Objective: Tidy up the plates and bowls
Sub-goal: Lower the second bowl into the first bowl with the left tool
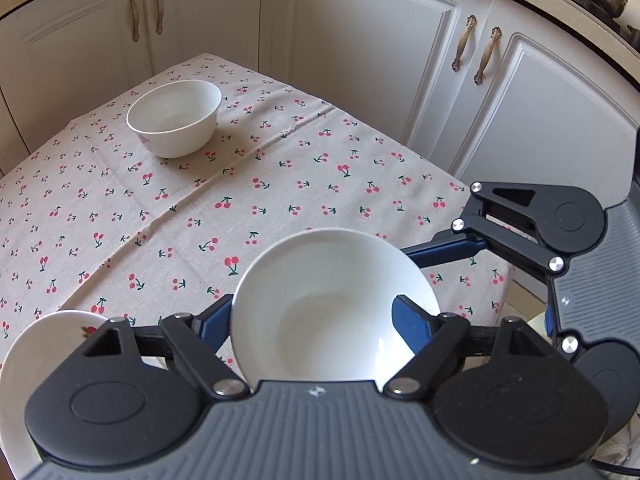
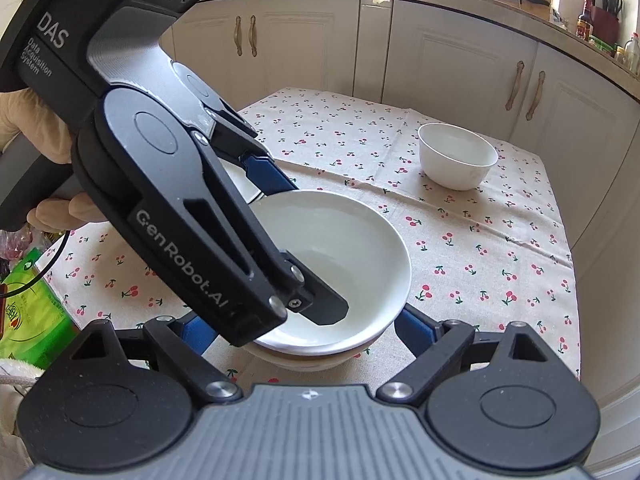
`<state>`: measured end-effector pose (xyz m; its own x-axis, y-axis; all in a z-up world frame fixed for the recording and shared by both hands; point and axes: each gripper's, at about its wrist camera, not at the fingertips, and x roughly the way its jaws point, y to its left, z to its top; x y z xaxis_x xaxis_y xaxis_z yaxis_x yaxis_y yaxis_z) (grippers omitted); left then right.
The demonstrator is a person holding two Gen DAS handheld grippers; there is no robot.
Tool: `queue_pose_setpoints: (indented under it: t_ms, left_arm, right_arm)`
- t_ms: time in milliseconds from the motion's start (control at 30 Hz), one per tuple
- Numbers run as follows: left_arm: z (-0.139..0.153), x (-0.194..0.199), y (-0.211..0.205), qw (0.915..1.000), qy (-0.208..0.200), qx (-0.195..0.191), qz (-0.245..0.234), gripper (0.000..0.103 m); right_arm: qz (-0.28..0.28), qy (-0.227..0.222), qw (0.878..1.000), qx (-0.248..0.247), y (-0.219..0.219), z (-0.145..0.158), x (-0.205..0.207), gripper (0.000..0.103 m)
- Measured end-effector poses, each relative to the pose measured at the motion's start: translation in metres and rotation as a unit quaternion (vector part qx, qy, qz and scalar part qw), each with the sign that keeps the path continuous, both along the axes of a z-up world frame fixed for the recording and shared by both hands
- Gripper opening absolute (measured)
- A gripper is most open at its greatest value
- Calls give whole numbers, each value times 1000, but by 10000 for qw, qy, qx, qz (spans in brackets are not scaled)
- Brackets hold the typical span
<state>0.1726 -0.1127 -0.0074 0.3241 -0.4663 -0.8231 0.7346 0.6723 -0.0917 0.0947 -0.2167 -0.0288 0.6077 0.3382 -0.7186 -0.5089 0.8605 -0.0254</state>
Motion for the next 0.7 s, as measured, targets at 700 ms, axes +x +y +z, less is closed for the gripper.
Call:
queue_pose_setpoints:
  t_ms: [700]
  left_arm:
    - [25,9,15,9987,-330,-379,103,94]
  right_arm:
    - [81,-474,9988,123,-8,19,-9,103]
